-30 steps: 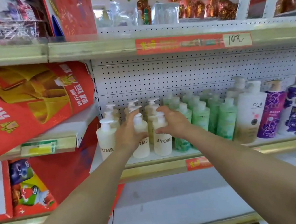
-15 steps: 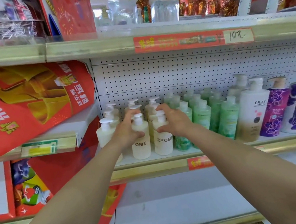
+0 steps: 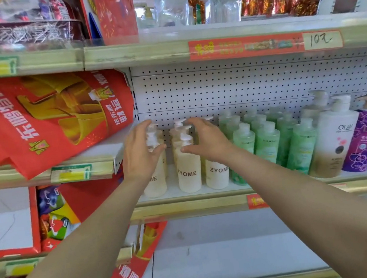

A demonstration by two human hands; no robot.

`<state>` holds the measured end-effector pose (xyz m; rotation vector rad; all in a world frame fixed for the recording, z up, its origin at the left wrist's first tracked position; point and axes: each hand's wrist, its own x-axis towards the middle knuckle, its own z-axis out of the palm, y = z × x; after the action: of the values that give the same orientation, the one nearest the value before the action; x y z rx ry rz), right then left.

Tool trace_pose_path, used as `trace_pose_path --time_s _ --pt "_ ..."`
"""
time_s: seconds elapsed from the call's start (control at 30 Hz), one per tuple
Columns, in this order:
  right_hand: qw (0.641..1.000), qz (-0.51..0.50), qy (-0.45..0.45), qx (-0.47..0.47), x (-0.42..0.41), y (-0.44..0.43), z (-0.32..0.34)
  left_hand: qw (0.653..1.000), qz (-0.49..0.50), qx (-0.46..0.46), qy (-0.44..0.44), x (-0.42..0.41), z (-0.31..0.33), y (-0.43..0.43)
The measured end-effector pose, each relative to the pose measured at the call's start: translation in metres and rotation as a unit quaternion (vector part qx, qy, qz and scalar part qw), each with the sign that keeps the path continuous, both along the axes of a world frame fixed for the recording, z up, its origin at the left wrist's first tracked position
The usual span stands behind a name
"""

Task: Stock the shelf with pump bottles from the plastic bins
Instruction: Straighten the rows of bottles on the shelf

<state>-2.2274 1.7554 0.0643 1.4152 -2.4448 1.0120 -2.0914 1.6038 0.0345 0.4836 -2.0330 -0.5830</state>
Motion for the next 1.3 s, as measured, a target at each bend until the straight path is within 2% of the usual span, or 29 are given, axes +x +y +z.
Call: trace_pose_path --time_s 0.07,0.2,0.43,1.3 --pt "0.999 0.022 -0.012 0.040 0.005 -0.006 -0.005 0.998 0.004 0.060 -0.026 0.005 -0.010 -0.003" --pt "0.992 0.013 0.045 0.120 0.007 -0.012 -0.011 0.982 -0.019 0.175 -0.069 0.008 -0.028 -0.007" --pt "0.994 -0.006 0.056 0.093 0.005 -0.013 -0.016 0.976 0.024 0.170 -0.134 0.003 -0.035 -0.015" --pt "0.994 -0.036 0.072 0.070 0.013 -0.014 -0.016 0.970 0.082 0.144 -0.181 0.005 -0.025 0.009"
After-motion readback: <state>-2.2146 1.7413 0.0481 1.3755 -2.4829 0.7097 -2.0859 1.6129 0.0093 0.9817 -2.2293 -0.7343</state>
